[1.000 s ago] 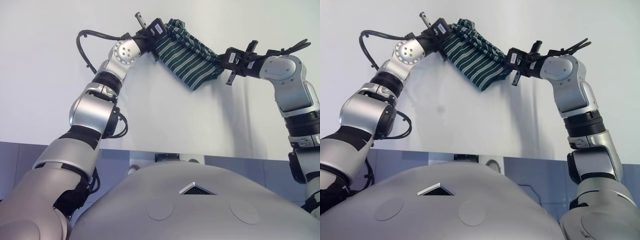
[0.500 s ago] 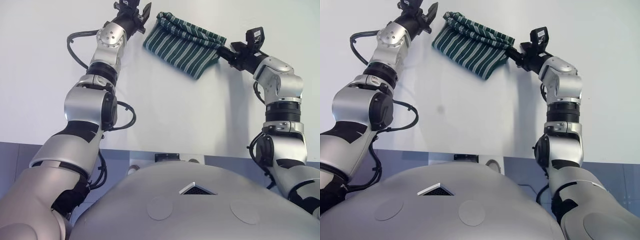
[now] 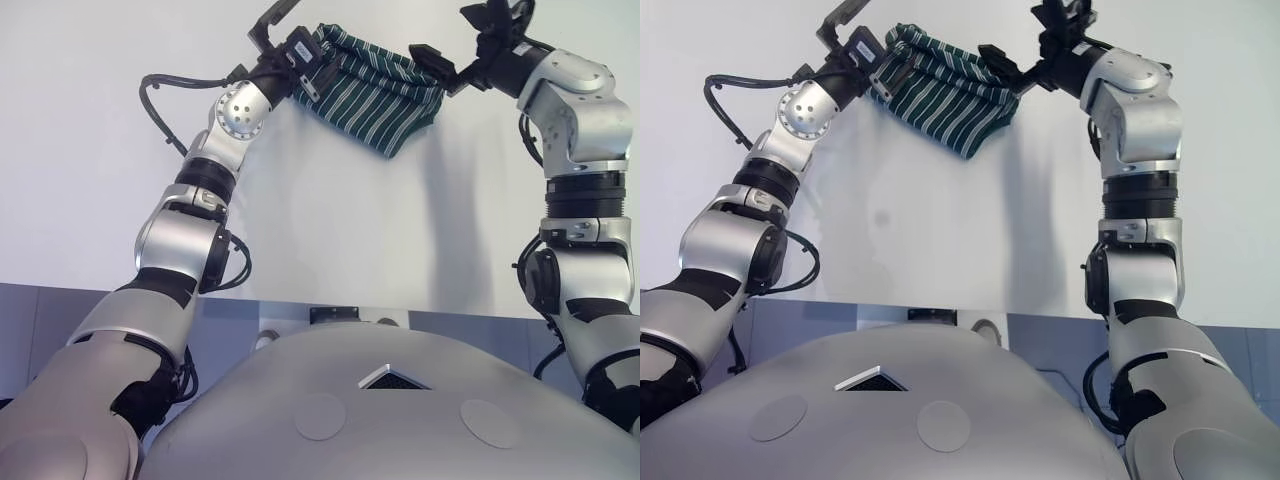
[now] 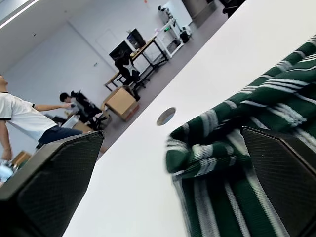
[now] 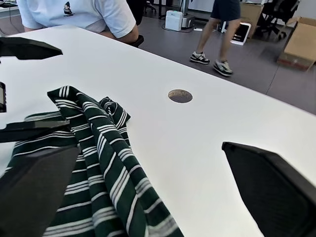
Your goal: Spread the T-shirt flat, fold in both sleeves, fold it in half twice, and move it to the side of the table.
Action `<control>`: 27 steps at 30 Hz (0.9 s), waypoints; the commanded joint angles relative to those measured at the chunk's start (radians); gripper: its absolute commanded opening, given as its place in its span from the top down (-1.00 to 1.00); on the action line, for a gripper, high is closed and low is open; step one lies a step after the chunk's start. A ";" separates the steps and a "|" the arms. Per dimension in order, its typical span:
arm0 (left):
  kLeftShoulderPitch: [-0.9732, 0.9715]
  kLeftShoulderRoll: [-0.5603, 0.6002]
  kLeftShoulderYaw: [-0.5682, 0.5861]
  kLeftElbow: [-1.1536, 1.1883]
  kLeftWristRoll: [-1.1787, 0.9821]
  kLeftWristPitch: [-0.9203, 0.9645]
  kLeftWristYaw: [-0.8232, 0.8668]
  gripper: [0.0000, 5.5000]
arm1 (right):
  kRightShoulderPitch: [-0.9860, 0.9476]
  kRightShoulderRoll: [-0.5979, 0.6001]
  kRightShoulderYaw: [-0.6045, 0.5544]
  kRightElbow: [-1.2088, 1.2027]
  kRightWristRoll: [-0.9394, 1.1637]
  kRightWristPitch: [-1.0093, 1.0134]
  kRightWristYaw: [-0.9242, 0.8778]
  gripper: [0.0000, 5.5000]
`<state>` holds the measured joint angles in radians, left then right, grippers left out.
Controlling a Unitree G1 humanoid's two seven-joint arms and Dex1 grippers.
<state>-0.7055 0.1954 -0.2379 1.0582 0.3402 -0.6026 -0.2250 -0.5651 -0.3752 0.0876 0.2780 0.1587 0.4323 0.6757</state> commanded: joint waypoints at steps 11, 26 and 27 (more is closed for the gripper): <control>0.012 0.049 -0.340 0.140 0.329 0.095 0.142 -0.95 | -0.109 0.172 0.171 0.373 -0.246 -0.316 -0.179 -0.96; 0.041 0.025 -0.365 0.126 0.306 0.063 0.143 -0.95 | -0.322 0.182 0.008 0.864 -0.268 -0.548 -0.460 -0.96; 0.044 0.024 -0.366 0.126 0.306 0.064 0.144 -0.95 | -0.339 0.177 -0.020 0.883 -0.246 -0.543 -0.454 -0.96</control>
<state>-0.7741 0.2251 -0.5471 1.1243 0.5972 -0.5775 -0.0295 -0.8424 -0.1878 0.1157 1.1270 -0.1235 -0.1204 0.2133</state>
